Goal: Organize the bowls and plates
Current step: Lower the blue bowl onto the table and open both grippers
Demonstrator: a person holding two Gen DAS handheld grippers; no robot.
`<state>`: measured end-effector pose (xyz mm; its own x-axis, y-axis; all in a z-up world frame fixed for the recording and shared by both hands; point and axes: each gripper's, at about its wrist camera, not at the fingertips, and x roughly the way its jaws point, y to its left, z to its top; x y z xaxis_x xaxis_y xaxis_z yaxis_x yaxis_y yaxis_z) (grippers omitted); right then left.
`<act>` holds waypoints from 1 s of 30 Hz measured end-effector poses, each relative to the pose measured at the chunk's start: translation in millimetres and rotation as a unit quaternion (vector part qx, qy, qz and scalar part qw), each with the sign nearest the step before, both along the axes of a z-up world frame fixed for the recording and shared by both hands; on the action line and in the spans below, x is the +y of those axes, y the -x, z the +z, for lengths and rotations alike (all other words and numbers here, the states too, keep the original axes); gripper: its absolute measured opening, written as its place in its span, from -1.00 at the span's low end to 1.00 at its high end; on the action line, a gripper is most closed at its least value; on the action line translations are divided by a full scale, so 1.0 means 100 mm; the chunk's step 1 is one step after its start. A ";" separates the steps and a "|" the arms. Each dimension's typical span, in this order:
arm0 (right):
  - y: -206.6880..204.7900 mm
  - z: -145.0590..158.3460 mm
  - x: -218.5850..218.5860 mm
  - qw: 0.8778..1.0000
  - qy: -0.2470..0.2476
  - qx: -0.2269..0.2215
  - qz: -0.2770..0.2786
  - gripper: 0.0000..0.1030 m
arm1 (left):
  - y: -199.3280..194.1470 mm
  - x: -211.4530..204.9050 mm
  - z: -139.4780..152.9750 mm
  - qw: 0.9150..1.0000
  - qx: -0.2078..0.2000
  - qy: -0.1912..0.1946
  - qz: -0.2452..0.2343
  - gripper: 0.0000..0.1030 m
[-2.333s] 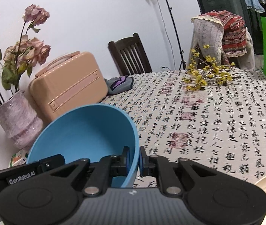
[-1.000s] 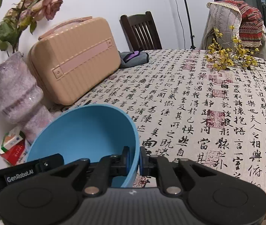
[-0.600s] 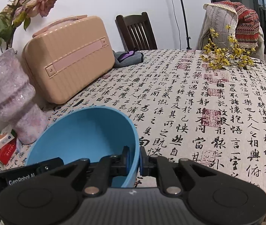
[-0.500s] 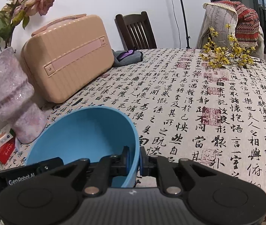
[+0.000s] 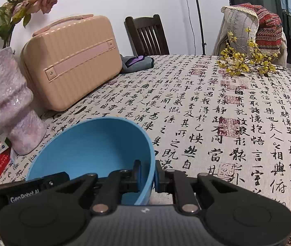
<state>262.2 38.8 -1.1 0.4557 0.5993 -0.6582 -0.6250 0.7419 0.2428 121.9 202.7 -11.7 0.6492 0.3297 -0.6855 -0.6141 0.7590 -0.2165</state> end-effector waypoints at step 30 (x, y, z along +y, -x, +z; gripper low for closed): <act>0.35 0.41 -1.11 0.990 -0.112 -0.075 -0.043 1.00 | 0.75 -0.31 0.60 0.985 -0.148 -0.086 0.001 1.00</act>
<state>227.0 -72.5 40.2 0.5950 0.6769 -0.4334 -0.6029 0.7324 0.3163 47.0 171.7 48.3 0.8115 0.4259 -0.4000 -0.5449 0.7988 -0.2550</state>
